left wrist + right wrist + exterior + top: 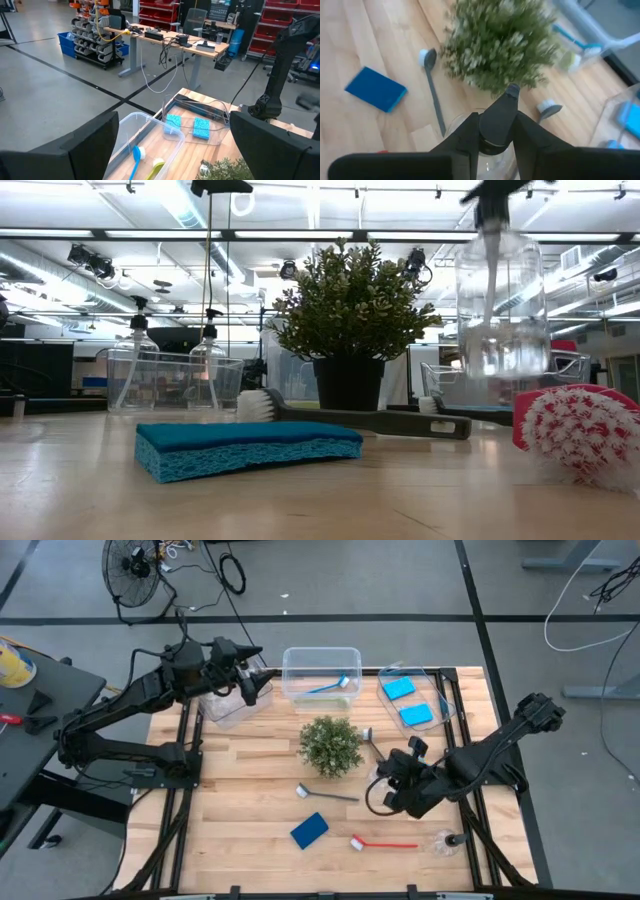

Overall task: Pick & Place Kitchen Sink Supplies
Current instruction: Put the transparent soap dispenser into the left transparent bin

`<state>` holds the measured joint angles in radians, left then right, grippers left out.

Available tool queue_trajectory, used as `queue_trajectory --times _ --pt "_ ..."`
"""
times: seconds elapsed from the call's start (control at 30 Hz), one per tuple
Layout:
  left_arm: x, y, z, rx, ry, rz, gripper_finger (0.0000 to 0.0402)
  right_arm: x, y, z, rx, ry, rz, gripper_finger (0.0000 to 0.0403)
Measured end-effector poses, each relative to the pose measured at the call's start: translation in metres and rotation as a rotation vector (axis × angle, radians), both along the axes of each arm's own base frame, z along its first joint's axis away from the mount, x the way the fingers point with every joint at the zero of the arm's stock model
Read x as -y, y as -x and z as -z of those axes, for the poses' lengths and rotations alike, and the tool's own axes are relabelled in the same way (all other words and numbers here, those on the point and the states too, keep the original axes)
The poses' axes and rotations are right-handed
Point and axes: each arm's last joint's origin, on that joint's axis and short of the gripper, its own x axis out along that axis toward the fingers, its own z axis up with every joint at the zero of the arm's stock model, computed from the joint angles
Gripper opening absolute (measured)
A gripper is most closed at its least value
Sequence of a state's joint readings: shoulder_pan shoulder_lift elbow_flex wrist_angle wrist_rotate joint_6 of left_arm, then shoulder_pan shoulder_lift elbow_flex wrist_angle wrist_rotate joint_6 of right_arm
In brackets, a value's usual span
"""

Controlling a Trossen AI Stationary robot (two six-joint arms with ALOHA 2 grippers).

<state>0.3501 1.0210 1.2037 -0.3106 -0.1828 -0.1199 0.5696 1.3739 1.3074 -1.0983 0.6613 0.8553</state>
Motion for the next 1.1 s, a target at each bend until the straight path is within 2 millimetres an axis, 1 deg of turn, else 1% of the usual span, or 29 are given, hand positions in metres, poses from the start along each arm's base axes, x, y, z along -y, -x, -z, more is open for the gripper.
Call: queue_trajectory --times 0.13,0.33,0.47,0.57,0.73,0.97,1.1 --pt "0.000 0.000 0.000 0.005 -0.001 0.008 0.0385 0.008 0.006 -0.029 0.010 0.011 -0.017 0.0082" --pt "0.002 -0.001 -0.002 0.021 0.008 0.079 0.0385 0.022 0.008 -0.073 0.051 0.042 -0.064 0.0082" --pt "0.003 -0.002 -0.005 0.064 0.023 0.127 0.0385 0.036 0.007 -0.101 0.107 0.071 -0.078 0.0082" --pt "0.004 -0.003 -0.008 0.100 0.015 0.177 0.0385 0.048 0.006 -0.117 0.142 0.104 -0.084 0.0082" --pt "0.006 -0.003 -0.011 0.125 0.006 0.230 0.0385 0.067 -0.001 -0.137 0.190 0.188 -0.129 0.0082" --pt "0.006 -0.003 -0.011 0.127 0.001 0.229 0.0385 0.096 -0.018 -0.152 0.293 0.262 -0.162 0.0082" --pt "0.005 -0.003 -0.011 0.125 -0.003 0.213 0.0385 0.113 -0.027 -0.160 0.382 0.267 -0.139 0.0082"
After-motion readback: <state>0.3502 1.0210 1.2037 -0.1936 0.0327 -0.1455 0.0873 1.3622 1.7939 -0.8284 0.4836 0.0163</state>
